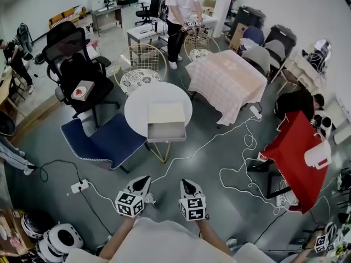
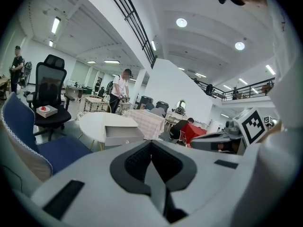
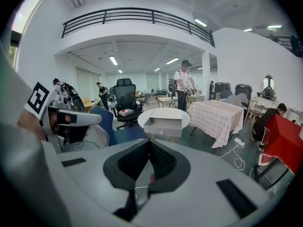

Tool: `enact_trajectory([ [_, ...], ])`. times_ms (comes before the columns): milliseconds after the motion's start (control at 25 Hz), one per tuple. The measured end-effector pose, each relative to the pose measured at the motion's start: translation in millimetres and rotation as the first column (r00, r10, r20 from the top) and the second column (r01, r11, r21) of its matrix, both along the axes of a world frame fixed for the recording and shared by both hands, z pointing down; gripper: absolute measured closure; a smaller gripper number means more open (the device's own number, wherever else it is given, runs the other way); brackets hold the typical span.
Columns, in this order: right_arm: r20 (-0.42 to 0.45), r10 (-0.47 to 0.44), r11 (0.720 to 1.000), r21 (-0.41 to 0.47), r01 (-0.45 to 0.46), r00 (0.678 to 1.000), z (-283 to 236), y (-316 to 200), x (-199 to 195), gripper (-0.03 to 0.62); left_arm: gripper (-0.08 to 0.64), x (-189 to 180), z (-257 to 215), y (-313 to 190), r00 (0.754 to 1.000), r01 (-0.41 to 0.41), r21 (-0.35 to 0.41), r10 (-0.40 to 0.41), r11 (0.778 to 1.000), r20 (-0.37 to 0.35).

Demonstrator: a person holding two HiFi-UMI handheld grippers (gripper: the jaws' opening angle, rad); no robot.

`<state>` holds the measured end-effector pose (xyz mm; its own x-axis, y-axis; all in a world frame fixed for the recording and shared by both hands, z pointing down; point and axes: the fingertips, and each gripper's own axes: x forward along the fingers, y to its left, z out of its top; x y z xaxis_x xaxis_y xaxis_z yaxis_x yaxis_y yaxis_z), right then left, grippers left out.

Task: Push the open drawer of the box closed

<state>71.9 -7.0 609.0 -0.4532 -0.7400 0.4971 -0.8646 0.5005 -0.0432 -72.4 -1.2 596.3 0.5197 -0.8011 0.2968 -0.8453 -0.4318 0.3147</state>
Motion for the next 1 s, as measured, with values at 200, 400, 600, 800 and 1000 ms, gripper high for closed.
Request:
enact_trajectory([
  [200,-0.007,0.021,1.000,-0.010,-0.021,1.000,-1.1,-31.7,-23.5,0.577,0.548,-16.6,-1.2,-38.1,0.999,-0.042,-0.007,0.042,0.999,-0.004],
  [400,-0.021,0.038,0.999,-0.019,-0.038,0.999,-11.3,-65.9,-49.3,0.577,0.548,-33.6,-11.5,-74.6,0.996,-0.084,-0.012,0.083,0.996,-0.010],
  [600,-0.032,0.048,0.999,-0.013,-0.048,0.998,-20.2,-103.7,-71.4,0.577,0.548,-51.9,-19.9,-108.8,0.995,-0.099,-0.004,0.099,0.995,-0.016],
  [800,-0.027,0.074,0.997,-0.009,-0.074,0.997,-16.2,-126.4,-87.9,0.577,0.548,-74.7,-16.6,-131.4,0.995,-0.100,-0.005,0.100,0.995,-0.021],
  [1000,-0.035,0.098,0.995,-0.006,-0.098,0.995,-17.2,-141.6,-87.7,0.577,0.548,-79.3,-19.5,-147.3,0.993,-0.114,0.002,0.114,0.993,-0.020],
])
